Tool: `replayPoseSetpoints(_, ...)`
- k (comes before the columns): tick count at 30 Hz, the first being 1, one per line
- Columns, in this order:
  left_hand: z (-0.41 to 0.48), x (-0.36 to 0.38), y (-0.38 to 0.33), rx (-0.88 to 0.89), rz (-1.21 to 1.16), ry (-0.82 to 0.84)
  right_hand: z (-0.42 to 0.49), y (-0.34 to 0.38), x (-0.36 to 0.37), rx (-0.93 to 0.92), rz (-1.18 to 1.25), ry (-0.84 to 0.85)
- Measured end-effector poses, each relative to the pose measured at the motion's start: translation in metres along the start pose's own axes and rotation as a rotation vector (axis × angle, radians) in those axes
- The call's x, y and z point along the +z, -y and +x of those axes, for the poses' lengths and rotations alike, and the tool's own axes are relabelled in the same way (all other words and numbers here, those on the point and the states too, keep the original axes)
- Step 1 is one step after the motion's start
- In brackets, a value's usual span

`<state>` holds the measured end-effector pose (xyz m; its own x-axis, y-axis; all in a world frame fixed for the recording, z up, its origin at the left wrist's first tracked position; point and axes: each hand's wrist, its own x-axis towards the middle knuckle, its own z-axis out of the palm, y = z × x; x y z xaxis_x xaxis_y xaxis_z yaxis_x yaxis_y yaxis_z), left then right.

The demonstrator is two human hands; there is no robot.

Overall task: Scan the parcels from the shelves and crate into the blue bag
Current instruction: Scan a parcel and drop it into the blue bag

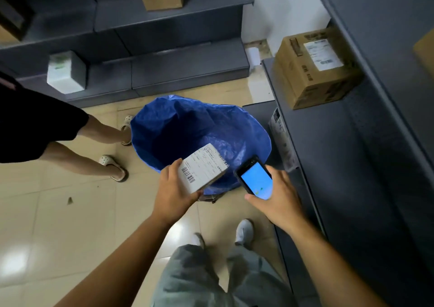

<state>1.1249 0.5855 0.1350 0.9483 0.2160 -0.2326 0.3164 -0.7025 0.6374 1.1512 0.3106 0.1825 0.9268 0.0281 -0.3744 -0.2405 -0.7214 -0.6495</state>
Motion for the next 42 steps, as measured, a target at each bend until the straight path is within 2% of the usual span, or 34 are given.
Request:
replayPoseSetpoints(8, 0.103, 0.058, 0.043, -0.186, 0.074, 0.114, 0.070, -0.020, 0.038, 0.084, -0.018, 0.058)
replayPoseSetpoints(18, 0.126, 0.098, 0.052, -0.136, 0.019, 0.318, 0.073, -0.033, 0.057, 0.157, -0.060, 0.063)
replayPoseSetpoints(23, 0.107, 0.073, 0.029, -0.090, 0.036, 0.227, 0.069, -0.007, 0.043, 0.138, -0.034, 0.052)
replayPoseSetpoints(30, 0.069, -0.006, -0.024, 0.054, -0.014, 0.127, 0.048, 0.036, 0.019, 0.022, -0.005, -0.023)
replayPoseSetpoints(37, 0.042, -0.063, -0.082, 0.248, -0.130, 0.109, 0.004, 0.070, -0.011, -0.064, 0.028, -0.124)
replayPoseSetpoints(42, 0.041, -0.095, -0.105, 0.429, -0.168, 0.183, -0.036, 0.092, -0.022, -0.012, 0.036, -0.230)
